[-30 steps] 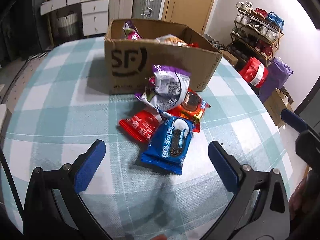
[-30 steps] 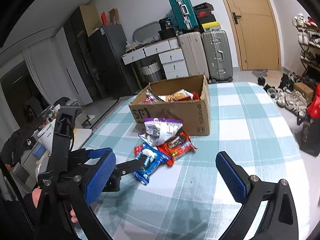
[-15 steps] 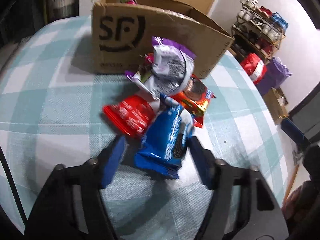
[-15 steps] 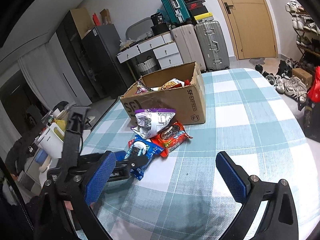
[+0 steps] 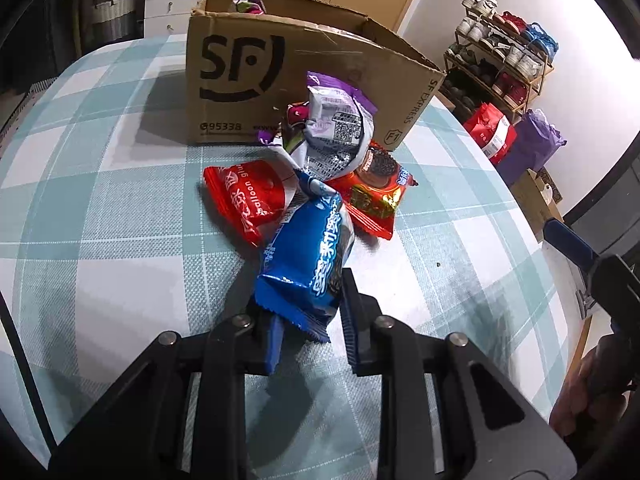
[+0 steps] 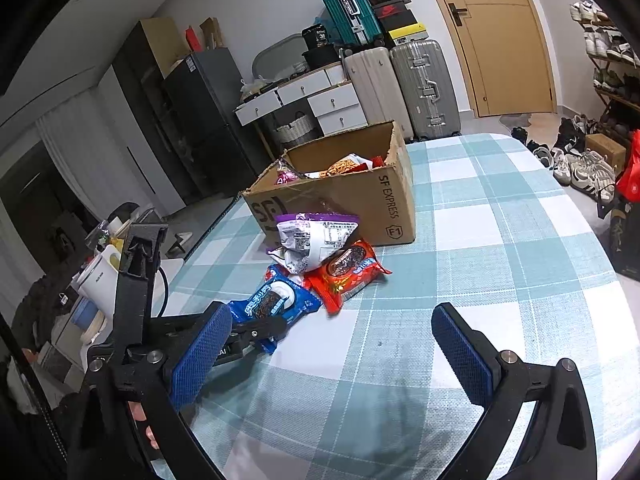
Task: Organize snacks
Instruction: 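Grasp the blue cookie pack with the left gripper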
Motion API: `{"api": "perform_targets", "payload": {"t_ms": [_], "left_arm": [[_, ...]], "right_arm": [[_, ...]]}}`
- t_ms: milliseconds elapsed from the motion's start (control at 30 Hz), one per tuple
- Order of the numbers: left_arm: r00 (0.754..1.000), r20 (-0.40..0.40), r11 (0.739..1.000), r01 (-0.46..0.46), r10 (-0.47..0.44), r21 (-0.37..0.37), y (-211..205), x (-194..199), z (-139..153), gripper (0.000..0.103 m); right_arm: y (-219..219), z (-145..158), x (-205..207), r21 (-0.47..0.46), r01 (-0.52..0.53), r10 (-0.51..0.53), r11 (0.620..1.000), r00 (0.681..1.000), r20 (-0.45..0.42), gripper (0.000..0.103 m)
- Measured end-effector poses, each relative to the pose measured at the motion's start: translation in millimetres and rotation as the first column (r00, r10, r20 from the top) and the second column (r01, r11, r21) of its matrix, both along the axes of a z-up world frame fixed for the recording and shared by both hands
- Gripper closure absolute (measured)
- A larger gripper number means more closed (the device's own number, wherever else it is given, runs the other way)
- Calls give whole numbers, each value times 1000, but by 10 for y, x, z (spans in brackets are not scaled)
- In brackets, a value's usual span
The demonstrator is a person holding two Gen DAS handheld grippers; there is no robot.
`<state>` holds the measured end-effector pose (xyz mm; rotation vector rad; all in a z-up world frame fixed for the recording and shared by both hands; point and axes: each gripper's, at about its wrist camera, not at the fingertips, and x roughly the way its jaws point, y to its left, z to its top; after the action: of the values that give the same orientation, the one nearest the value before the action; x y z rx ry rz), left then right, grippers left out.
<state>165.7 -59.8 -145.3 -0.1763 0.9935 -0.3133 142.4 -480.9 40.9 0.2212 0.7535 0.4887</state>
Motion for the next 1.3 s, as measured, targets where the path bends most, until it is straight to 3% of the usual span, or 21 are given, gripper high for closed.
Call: {"api": "perform_targets", "payload": {"t_ms": [967,1300], "left_arm": [[999,28,998,-34,35,-55,482,-448,98,82],[997,25,996,-68,70,-65,736,-523,32,82]], "right_arm": [[246,20,-19,-49,-37,37,998,999,7,1],[402,-128,202,-72,-60,59,996,998,-26,1]]}}
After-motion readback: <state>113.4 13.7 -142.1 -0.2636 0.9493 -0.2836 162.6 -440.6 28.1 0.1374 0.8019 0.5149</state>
